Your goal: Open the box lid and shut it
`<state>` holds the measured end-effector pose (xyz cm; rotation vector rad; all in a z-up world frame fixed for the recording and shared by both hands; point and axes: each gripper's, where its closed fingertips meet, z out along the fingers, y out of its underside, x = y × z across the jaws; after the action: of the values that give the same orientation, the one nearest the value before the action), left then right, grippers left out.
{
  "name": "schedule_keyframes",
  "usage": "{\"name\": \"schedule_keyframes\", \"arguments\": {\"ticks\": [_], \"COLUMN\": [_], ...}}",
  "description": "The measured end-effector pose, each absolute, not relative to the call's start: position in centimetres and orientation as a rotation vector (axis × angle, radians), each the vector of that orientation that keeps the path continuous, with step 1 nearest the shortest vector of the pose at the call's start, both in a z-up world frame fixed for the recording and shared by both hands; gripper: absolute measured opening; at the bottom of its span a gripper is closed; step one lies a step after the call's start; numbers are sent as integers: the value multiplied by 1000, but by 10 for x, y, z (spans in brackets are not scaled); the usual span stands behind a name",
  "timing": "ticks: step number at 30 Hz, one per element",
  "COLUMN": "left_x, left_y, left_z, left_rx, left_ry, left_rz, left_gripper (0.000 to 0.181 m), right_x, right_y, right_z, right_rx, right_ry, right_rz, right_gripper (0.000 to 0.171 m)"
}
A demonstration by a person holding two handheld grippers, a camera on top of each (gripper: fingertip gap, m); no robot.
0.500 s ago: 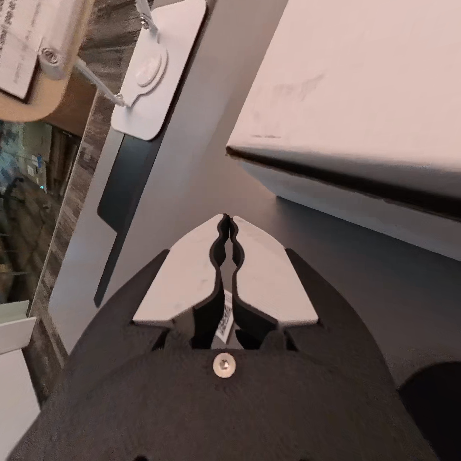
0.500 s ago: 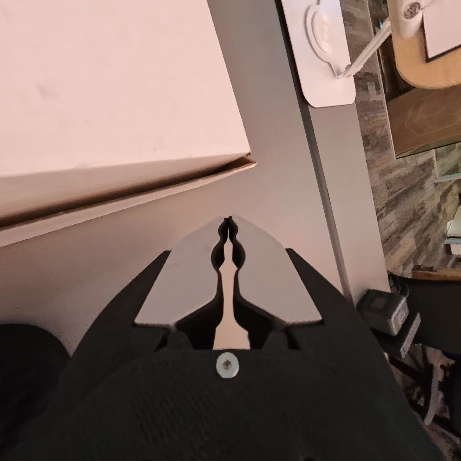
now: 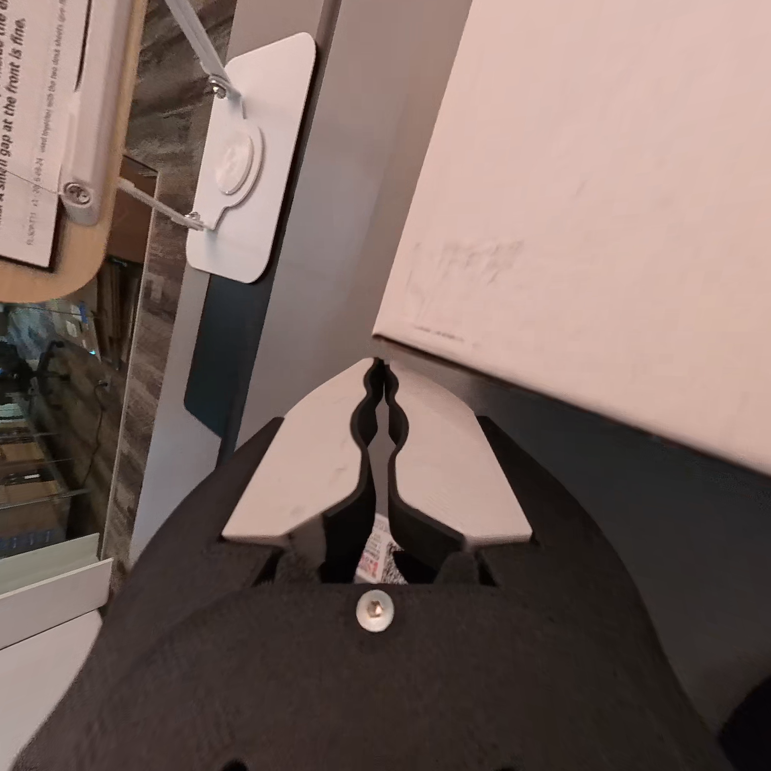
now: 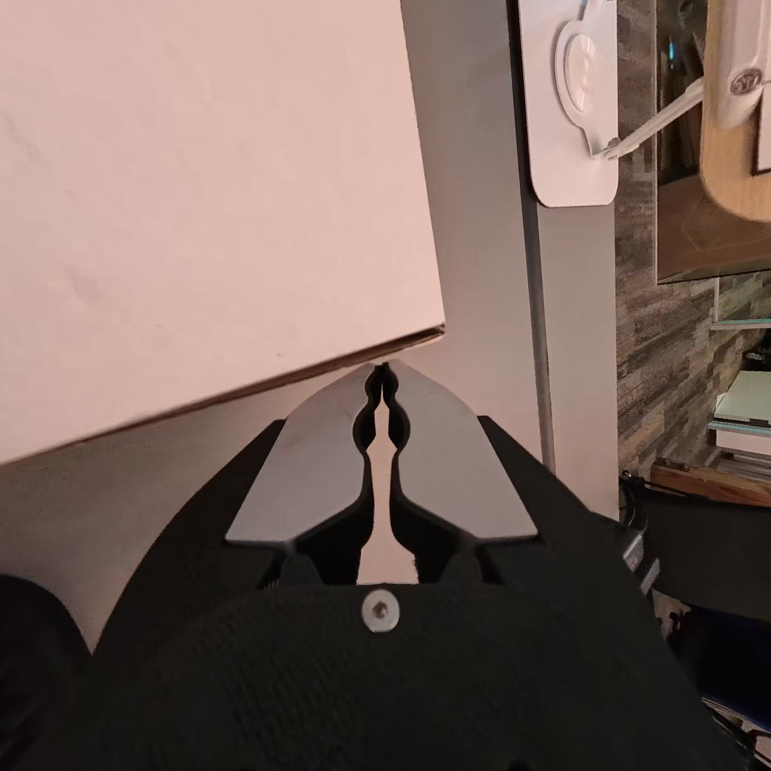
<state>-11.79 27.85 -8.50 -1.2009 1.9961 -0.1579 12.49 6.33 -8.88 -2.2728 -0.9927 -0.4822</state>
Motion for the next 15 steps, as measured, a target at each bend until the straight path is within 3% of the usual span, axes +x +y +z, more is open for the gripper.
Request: {"name": "schedule_keyframes", "arguments": {"ticks": [1, 15], "left_x": [-121, -130], "left_y": [282, 273], "left_z": [-84, -85], "left_rx": [-1198, -1147], "left_ry": [1998, 2084], "left_rz": [-138, -41], "left_gripper": [0, 0], "right_x": [130, 127], "right_y": [62, 69], "right_z": [-90, -86], "right_rx": [-2279, -2266], "right_ry": [-994, -974], "right_rz": [-509, -497], "right_gripper": [1, 1]}}
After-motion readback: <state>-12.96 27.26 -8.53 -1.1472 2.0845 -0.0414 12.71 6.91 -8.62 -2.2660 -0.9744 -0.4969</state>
